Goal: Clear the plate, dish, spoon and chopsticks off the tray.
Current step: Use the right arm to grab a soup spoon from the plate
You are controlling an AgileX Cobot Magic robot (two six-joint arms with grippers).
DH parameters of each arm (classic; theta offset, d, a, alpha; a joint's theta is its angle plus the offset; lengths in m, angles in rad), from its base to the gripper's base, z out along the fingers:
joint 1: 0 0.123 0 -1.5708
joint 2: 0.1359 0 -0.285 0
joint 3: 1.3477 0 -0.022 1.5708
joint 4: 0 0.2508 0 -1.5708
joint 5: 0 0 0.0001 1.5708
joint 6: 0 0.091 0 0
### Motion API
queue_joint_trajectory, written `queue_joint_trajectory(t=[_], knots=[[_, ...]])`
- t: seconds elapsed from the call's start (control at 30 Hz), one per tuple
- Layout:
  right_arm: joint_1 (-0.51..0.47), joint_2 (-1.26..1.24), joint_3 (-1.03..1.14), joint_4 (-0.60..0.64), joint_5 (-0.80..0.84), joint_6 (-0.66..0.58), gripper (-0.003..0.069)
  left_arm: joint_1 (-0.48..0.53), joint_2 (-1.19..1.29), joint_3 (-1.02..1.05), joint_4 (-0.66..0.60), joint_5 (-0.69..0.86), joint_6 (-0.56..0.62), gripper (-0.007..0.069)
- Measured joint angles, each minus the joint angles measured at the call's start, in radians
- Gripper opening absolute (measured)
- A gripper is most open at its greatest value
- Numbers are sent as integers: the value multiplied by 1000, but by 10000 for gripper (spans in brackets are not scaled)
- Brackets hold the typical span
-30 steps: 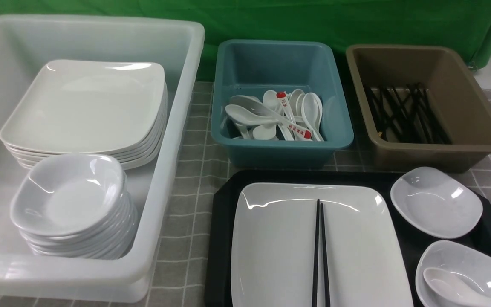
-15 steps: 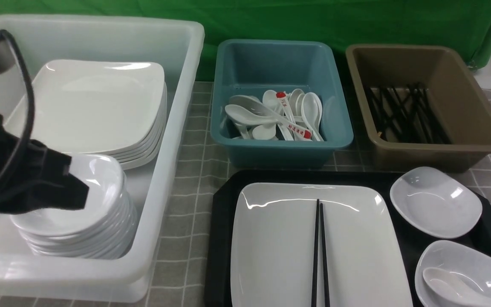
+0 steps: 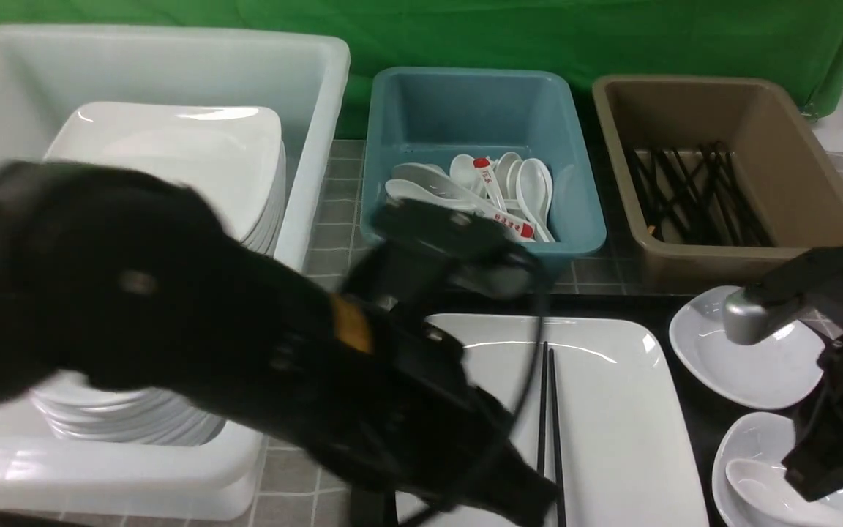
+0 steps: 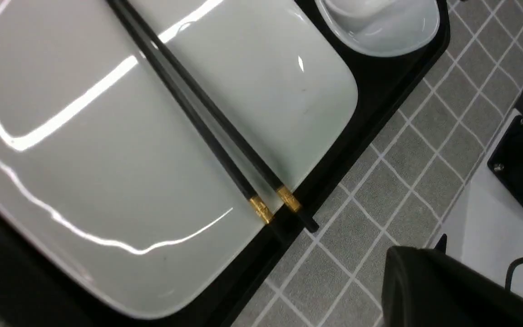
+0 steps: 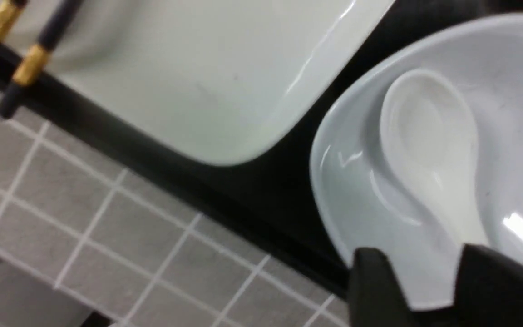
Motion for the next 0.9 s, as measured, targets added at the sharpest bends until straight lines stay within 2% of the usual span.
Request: queue_joint_trajectory(t=[0.1, 0.2, 0.4, 0.9], knots=[[0, 47, -3, -61, -12, -2, 424, -17, 86, -70, 0, -35, 26, 0], [0, 87, -3, -130, -11, -2, 448, -18, 149, -142, 1, -54, 75, 0], [0, 184, -3, -176, -13, -2, 454, -18, 195, -229, -30, -125, 172, 1], [0, 334, -3, -183, -61, -2, 454, -18, 195, -232, 5, -145, 183, 1]])
